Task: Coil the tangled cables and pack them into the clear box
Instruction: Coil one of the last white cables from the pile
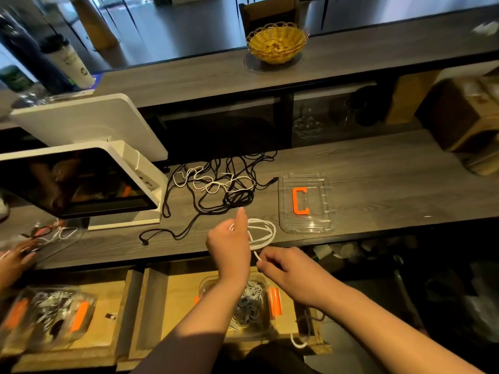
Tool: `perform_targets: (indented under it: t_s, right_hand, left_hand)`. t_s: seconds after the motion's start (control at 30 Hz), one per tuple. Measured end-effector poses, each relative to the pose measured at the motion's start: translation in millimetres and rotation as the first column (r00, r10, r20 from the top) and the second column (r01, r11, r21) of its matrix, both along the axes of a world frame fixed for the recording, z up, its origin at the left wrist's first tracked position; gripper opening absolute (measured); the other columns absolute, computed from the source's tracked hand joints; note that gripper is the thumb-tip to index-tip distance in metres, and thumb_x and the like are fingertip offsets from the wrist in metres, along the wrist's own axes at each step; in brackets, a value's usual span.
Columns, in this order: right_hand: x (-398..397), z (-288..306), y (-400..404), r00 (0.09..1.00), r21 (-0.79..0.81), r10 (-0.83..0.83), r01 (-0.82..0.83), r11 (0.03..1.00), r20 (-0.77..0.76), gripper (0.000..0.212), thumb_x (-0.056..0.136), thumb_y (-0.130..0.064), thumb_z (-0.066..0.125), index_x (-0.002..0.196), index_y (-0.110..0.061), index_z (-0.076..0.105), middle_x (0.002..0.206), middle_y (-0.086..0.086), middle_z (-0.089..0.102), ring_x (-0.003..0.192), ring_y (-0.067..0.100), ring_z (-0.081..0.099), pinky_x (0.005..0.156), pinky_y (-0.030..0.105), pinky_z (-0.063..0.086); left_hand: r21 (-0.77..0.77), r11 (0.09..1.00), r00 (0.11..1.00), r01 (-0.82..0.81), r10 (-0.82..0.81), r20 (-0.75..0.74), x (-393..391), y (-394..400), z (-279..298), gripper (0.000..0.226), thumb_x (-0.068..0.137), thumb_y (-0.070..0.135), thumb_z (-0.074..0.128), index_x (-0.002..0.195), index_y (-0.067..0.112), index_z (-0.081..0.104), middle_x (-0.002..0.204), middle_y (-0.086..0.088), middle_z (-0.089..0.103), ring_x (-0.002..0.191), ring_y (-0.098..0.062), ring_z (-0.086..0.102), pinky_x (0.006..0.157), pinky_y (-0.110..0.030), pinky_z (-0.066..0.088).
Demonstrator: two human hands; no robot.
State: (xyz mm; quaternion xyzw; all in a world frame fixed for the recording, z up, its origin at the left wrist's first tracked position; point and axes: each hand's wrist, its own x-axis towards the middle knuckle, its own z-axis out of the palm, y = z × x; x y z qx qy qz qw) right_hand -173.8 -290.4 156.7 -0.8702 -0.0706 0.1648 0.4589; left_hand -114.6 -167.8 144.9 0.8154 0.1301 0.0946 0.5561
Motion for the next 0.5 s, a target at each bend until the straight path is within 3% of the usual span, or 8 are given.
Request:
perform_targets:
  t_s: [0.07,0.2,0.3,0.4,0.5]
  right_hand:
    - [-2,1,-5,0.999,-0.038,0.022,-0.021,0.999,0.036,0.026,0.1,-0.037,0.05,0.083,-0.022,0.062,0.072,-0.002,0.063,0.066,0.011,0.057,0.066,0.036,0.049]
    - [3,7,-25,0.991,-0.062,-0.02,0.028,0.998,0.131,0.022,0.098,-0.032,0.05,0.08,-0.024,0.058,0.07,-0.003,0.06,0.065,0.011,0.055,0.065,0.041,0.049]
    - [6,7,-38,0.984,-0.102,-0.041,0.059,0.993,0.173,0.02,0.098,-0.033,0.05,0.086,-0.023,0.062,0.074,-0.004,0.062,0.069,0.01,0.057,0.068,0.043,0.051]
    - [12,7,-56,0.976,-0.077,-0.111,0.127,0.989,0.185,0.018,0.098,-0.036,0.052,0.093,-0.027,0.067,0.078,-0.006,0.067,0.073,0.005,0.061,0.072,0.04,0.054]
    - [19,7,-69,0.972,0.008,-0.162,0.163,0.987,0.173,0.015,0.096,-0.03,0.058,0.095,-0.024,0.072,0.076,-0.005,0.069,0.07,0.005,0.064,0.071,0.039,0.055]
  left_hand:
    - [0.094,0.995,0.999,0.022,-0.025,0.032,1,-4,-4,0.058,0.095,0.031,0.061,0.047,0.002,0.046,0.042,0.002,0.036,0.041,-0.009,0.03,0.044,-0.024,0.021]
    - [0.334,0.924,0.975,0.184,-0.214,0.055,5,-10,-5,0.064,0.095,0.024,0.065,0.044,0.025,0.026,0.04,0.009,0.019,0.039,-0.014,0.027,0.043,-0.024,0.021]
    - [0.428,0.829,0.922,0.361,-0.385,-0.033,1,-13,-11,0.063,0.099,0.025,0.06,0.043,0.026,0.031,0.038,0.008,0.025,0.039,-0.011,0.036,0.045,-0.02,0.028]
    - [0.372,0.774,0.857,0.512,-0.487,-0.166,3,-22,-4,0.062,0.102,0.037,0.052,0.043,0.023,0.042,0.039,0.005,0.035,0.039,-0.008,0.038,0.046,-0.019,0.029]
    - [0.207,0.738,0.761,0.642,-0.582,-0.287,10,-27,6,0.065,0.102,0.05,0.044,0.046,0.017,0.051,0.04,0.005,0.044,0.039,-0.005,0.039,0.049,-0.021,0.032]
